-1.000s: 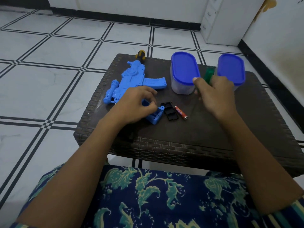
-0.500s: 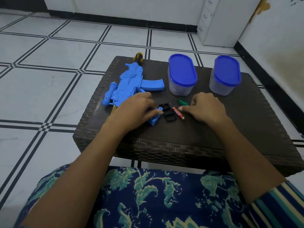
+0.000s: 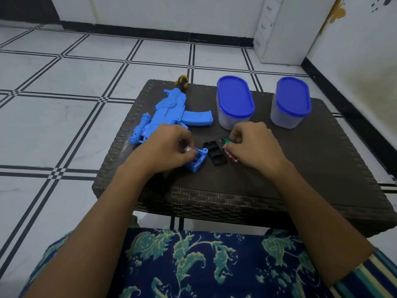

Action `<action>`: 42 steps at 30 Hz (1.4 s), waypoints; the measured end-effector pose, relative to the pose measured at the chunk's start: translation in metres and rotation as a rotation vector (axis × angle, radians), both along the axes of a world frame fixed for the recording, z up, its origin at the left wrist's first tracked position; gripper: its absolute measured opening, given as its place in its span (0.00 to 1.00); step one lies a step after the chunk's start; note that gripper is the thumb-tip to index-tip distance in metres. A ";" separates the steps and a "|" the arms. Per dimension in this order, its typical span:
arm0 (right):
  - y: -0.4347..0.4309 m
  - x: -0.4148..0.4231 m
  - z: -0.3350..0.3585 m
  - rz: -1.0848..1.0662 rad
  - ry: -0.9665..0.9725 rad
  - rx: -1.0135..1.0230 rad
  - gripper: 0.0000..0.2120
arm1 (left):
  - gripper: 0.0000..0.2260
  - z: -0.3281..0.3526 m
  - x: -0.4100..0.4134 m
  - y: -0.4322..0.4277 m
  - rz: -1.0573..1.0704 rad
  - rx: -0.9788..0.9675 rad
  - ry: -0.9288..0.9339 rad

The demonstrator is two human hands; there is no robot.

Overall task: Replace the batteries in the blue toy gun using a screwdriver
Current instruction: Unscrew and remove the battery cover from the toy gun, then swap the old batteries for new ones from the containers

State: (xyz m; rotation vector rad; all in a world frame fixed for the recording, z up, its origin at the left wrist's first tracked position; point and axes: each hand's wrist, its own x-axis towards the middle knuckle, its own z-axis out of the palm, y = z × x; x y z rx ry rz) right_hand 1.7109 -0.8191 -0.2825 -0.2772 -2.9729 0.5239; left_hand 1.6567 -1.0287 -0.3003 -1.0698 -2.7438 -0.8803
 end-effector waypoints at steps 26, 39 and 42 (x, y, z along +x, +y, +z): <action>0.018 -0.003 -0.013 -0.115 -0.065 -0.097 0.13 | 0.13 -0.011 0.008 0.019 0.104 -0.029 0.055; -0.067 0.000 -0.007 0.335 -0.066 -0.097 0.26 | 0.17 -0.012 0.018 -0.015 0.363 -0.037 0.084; -0.074 -0.005 -0.010 0.294 -0.079 -0.071 0.24 | 0.17 -0.014 0.019 -0.022 0.418 -0.048 0.061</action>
